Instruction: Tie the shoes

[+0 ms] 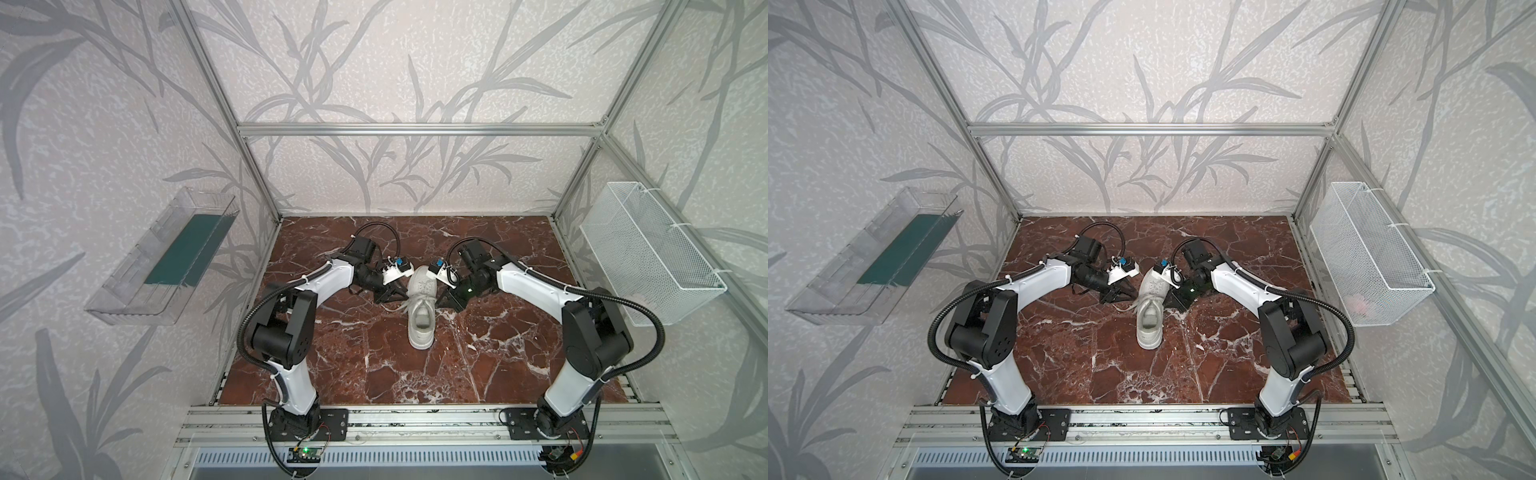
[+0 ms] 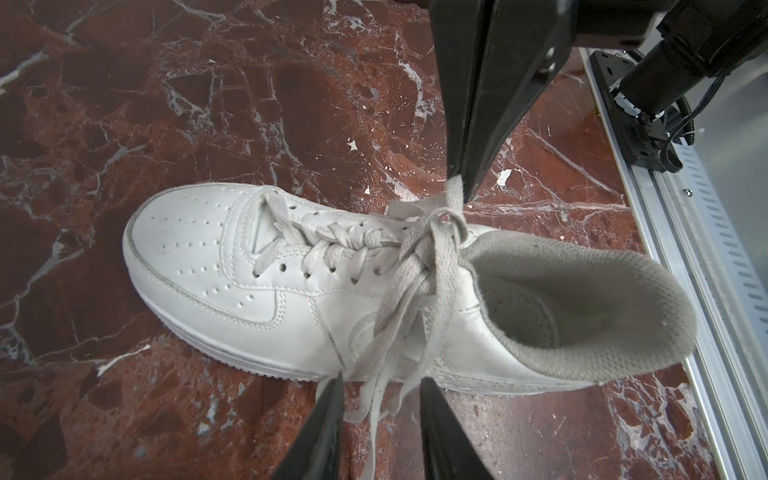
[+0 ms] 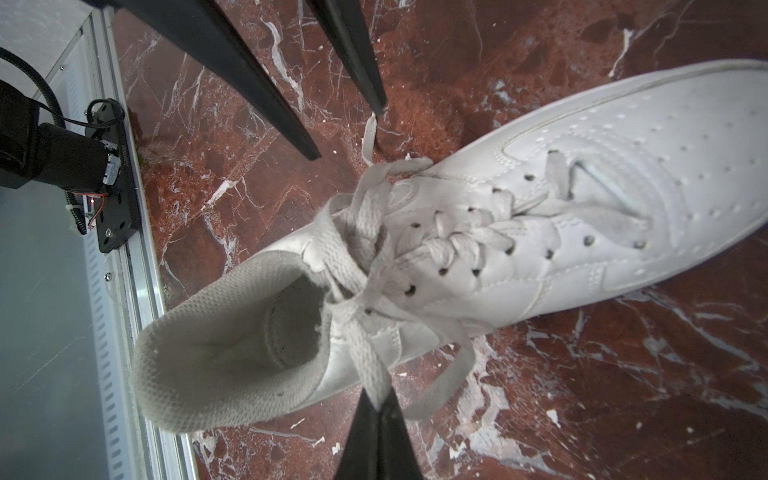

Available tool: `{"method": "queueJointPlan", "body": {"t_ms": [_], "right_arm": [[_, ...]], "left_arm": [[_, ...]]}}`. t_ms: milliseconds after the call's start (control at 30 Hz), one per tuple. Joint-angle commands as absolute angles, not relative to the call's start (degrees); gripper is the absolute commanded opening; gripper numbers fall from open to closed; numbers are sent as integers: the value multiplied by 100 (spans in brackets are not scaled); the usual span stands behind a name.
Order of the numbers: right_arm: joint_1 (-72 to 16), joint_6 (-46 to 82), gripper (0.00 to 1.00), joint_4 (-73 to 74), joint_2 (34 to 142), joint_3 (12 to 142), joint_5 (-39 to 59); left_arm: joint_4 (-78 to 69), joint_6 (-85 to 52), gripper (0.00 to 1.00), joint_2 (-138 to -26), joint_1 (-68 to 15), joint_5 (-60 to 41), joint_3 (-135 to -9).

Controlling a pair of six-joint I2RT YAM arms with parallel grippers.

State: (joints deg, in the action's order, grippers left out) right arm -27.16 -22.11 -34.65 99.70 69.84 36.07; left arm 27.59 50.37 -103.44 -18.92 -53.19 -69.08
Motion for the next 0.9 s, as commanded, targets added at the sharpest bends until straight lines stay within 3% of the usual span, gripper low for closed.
{"method": "queueJointPlan", "body": {"t_ms": [0, 400, 567, 700, 867], "right_arm": [[-2737, -2173, 0, -3560, 9923, 6935, 3717], [-2751, -2162, 0, -3577, 9915, 6935, 3744], [-2760, -2171, 0, -3580, 9921, 6940, 3743], [-2765, -2158, 0, -3570, 9855, 6910, 3692], [-2767, -2109, 0, -3478, 9810, 6814, 3609]], "left_arm": [[2720, 5361, 33, -10473, -1983, -5330, -7136], [2590, 5218, 30, -10760, -2327, -5269, -7153], [2425, 5133, 17, -10744, -2384, -5196, -7101], [2550, 5191, 0, -10610, -2377, -5065, -7144], [2868, 5314, 0, -10379, -2368, -4934, -7251]]}}
